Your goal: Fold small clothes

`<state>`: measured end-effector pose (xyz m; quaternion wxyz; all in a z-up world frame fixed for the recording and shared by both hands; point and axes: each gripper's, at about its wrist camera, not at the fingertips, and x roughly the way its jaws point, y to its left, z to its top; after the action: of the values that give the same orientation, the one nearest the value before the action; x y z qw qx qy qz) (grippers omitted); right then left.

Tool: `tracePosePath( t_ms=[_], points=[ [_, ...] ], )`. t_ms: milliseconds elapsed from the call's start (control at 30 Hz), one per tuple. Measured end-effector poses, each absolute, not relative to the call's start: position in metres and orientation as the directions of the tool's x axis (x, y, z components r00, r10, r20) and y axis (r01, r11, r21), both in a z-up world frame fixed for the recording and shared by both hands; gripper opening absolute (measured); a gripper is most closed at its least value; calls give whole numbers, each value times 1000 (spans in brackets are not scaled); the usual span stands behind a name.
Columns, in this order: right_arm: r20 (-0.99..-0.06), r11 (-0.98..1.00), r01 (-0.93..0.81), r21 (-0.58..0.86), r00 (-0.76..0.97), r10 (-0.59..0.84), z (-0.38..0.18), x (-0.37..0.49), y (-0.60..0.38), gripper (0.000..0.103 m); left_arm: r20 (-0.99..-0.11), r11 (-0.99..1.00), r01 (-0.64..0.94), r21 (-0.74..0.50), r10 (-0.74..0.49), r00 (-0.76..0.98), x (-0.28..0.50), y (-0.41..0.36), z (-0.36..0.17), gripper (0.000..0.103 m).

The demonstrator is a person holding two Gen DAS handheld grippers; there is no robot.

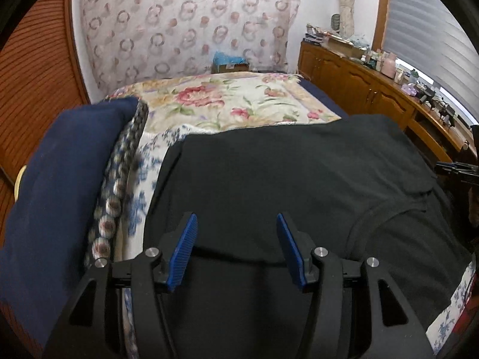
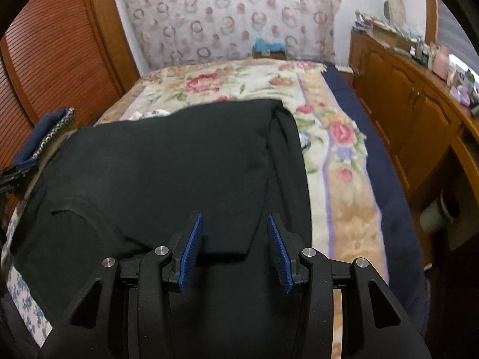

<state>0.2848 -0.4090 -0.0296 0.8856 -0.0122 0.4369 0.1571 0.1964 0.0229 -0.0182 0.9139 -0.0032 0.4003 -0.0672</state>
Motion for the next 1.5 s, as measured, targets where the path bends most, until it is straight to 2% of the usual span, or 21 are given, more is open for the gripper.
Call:
tracePosePath(
  t_ms=[267,433,1267,1300,1367,1400,1467,1500],
  points=[
    [-787,953,-278,121,559,262,-46,292,-401,45,-770,998,30,-47,-55,636,189,31,-41,54],
    [-781,959,-275,65,585,221,-54,288,-393,46,-785,998,7,-60,-52,617,194,33,-51,54],
    [-779,961,-274,35,595,198,-56,284,-393,46,-783,995,-85,-52,12,622,217,41,-61,54],
    [-779,960,-277,36,594,200,-56,284,-393,44,-782,994,-89,-56,12,623,220,41,-61,54],
    [-779,953,-300,36,590,215,-56,282,-389,25,-780,994,-91,-57,13,625,223,41,-61,54],
    [-779,951,-306,38,588,220,-56,281,-390,22,-775,994,-91,-60,11,631,223,42,-60,51],
    [-778,946,-319,50,582,238,-55,280,-391,11,-769,994,-93,-54,18,639,224,42,-60,37],
    [-778,946,-320,56,580,243,-54,280,-391,10,-768,994,-92,-59,14,640,224,43,-61,31]
  ],
)
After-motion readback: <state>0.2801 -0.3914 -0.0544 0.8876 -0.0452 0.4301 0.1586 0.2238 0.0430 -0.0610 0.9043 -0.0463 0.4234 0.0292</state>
